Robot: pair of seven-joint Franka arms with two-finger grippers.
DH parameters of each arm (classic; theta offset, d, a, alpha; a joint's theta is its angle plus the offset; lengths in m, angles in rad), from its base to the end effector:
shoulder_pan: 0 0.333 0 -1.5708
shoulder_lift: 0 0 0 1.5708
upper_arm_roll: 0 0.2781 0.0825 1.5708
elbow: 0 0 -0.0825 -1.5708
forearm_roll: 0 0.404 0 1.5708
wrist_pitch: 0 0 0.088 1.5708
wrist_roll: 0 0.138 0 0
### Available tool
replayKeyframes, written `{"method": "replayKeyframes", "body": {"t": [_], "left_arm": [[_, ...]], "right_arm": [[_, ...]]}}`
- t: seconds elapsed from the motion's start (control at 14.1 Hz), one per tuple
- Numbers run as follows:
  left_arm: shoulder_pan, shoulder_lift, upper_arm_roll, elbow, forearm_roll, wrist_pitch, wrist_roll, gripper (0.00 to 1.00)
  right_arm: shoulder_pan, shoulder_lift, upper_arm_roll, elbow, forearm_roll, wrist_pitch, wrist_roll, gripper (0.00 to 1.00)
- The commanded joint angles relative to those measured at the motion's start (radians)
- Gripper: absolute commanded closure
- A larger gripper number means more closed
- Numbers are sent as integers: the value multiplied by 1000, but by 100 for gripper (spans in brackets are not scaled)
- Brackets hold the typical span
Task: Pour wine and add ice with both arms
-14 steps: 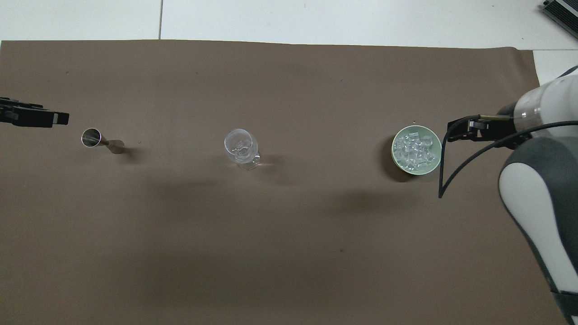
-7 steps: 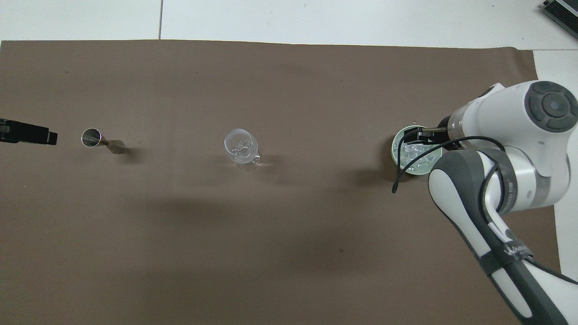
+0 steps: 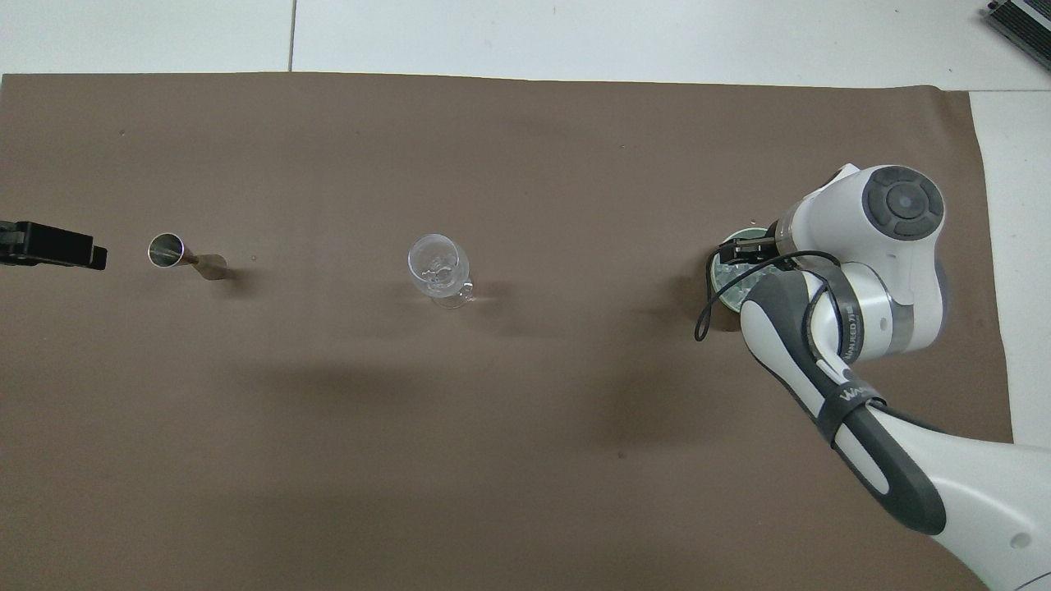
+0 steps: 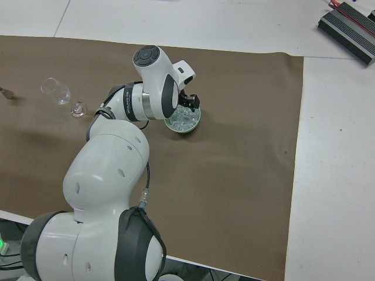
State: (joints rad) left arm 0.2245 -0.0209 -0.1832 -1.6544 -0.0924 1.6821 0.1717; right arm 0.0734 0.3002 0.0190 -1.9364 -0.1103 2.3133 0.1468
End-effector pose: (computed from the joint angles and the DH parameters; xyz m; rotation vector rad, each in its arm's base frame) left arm 0.5798 0.0114 0.5365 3.0520 -0.1870 0.0877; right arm 0.6260 0.0532 0.2590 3.0699 0.0246 0.1316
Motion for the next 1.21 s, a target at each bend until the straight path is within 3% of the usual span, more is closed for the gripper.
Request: {"method": "replayKeyframes", "body": {"t": [0.0,0.07,0.21,0.35,0.43,0.5,0.57,0.71,0.92,1.13], "left_arm": [[-25,15,8,21,26,-15,-20,0],[-58,15,20,18,28,-15,-20,0],[-159,12,112,19,34,-19,-18,0],[-317,7,271,18,72,-22,-14,0],[-339,7,293,18,82,-22,-11,0],[-350,7,301,18,83,-22,-11,0],[-361,9,323,16,83,-22,-11,0],[-466,10,436,18,83,-19,-6,0],[-462,12,446,12,82,-12,-6,0],[-462,13,446,15,83,-9,-6,0]], "right_arm": [[2,-13,6,-10,-28,0,-13,40],[2,-15,6,-12,-35,-8,-15,52],[3,-21,7,-13,-45,-41,-12,57],[6,-21,6,-12,-46,-54,-12,60],[5,-21,6,-12,-48,-55,-13,67],[5,-23,6,-12,-51,-58,-15,86],[5,-26,6,-10,-57,-61,-15,100],[3,-36,6,2,-58,-71,-12,100],[5,-96,9,23,-57,-132,-9,100],[35,-128,15,118,-43,-242,40,100]]}}
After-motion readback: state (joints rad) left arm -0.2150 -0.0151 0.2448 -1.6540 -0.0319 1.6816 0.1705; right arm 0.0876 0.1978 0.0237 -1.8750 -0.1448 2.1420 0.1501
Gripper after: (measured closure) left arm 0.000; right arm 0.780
